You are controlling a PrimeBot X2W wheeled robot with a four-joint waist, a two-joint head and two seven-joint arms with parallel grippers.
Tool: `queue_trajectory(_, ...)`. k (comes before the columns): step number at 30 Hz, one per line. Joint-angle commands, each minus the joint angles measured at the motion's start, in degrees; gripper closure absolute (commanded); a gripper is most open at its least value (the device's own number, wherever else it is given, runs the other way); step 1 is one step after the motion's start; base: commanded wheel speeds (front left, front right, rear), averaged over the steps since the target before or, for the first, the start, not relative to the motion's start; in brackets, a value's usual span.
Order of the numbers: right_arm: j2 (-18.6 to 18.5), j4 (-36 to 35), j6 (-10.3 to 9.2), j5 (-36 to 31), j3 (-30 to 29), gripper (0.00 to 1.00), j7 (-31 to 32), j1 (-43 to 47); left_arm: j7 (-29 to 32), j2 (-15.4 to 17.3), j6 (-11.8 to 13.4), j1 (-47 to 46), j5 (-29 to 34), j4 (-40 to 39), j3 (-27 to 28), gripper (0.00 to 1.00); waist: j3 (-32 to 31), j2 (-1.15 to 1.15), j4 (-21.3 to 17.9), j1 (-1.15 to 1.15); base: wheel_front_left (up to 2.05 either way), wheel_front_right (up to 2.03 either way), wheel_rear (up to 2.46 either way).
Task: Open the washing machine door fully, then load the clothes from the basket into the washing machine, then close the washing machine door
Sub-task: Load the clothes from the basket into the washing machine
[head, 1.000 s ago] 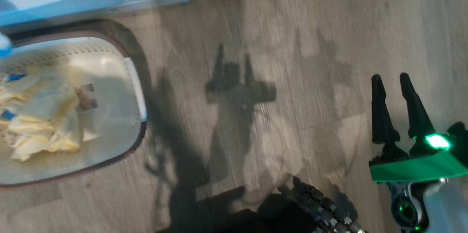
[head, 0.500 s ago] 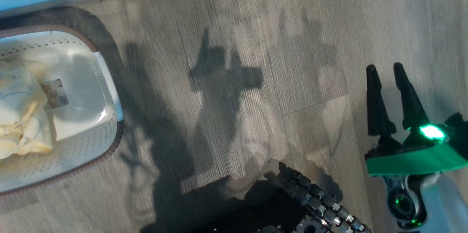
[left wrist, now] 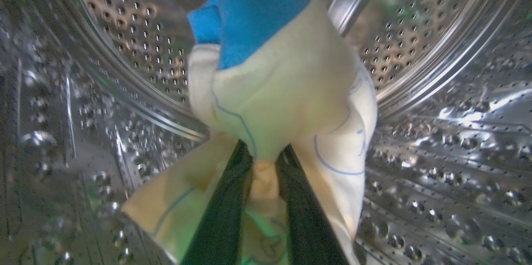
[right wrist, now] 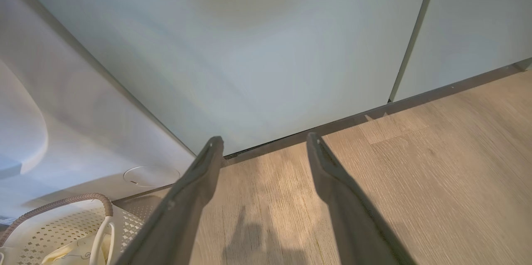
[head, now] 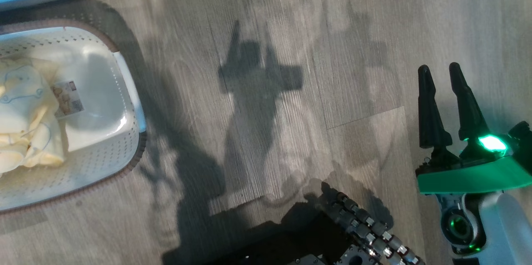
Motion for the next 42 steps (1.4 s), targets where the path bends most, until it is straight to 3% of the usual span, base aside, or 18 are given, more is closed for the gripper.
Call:
queue_trajectory(1,-0.7,-1.5,-0.16,0.7,0.8,0.00,-0.5,0.7,1.4,2.1,0.0,-0.1,-0.5,-1.7,0.7,1.00,0.1,0.00,0.3,0.00,0.00,0.00,0.00)
queue_trajectory(3,-0.7,-1.4,-0.16,0.7,0.7,0.00,-0.5,0.5,4.9,1.6,0.9,0.7,-1.4,-1.5,0.7,1.00,0.1,0.00,0.8,0.00,0.00,0.00,0.00)
queue_trajectory(4,-0.7,-1.4,-0.16,0.7,0.7,0.00,-0.5,0.4,5.7,1.5,1.1,0.9,-1.6,-1.8,0.7,0.82,0.0,0.00,0.9,0.00,0.00,0.00,0.00)
queue_trajectory(5,-0.7,-1.3,-0.16,0.7,0.8,0.00,-0.5,0.2,6.2,1.4,1.3,1.2,-1.8,-2.2,0.7,0.35,0.0,0.00,1.1,0.00,0.00,0.00,0.00)
queue_trajectory(6,-0.7,-1.3,-0.16,0.6,0.8,0.00,-0.5,0.1,6.5,1.3,1.4,1.6,-1.9,-2.7,0.7,0.00,0.0,0.00,1.2,0.00,0.00,0.00,0.00)
queue_trajectory(17,-0.7,-1.1,-0.16,-0.7,-0.7,0.00,-0.5,-0.1,6.3,-0.2,3.2,9.7,-4.5,-7.9,1.3,0.00,-1.7,0.00,3.2,0.00,0.00,0.00,0.00)
queue_trajectory(25,-0.7,-1.1,-0.16,-2.9,-2.7,0.00,-0.5,0.4,2.5,-2.6,7.1,20.6,-6.4,-15.7,2.8,0.00,-4.6,0.00,6.0,0.00,0.00,0.00,0.00)
queue_trajectory(42,-0.7,-1.2,-0.16,-10.1,-7.9,0.00,-0.5,3.6,-6.0,-7.2,14.4,49.2,-9.3,-39.7,6.1,0.00,-13.1,0.00,13.4,0.00,0.00,0.00,0.00)
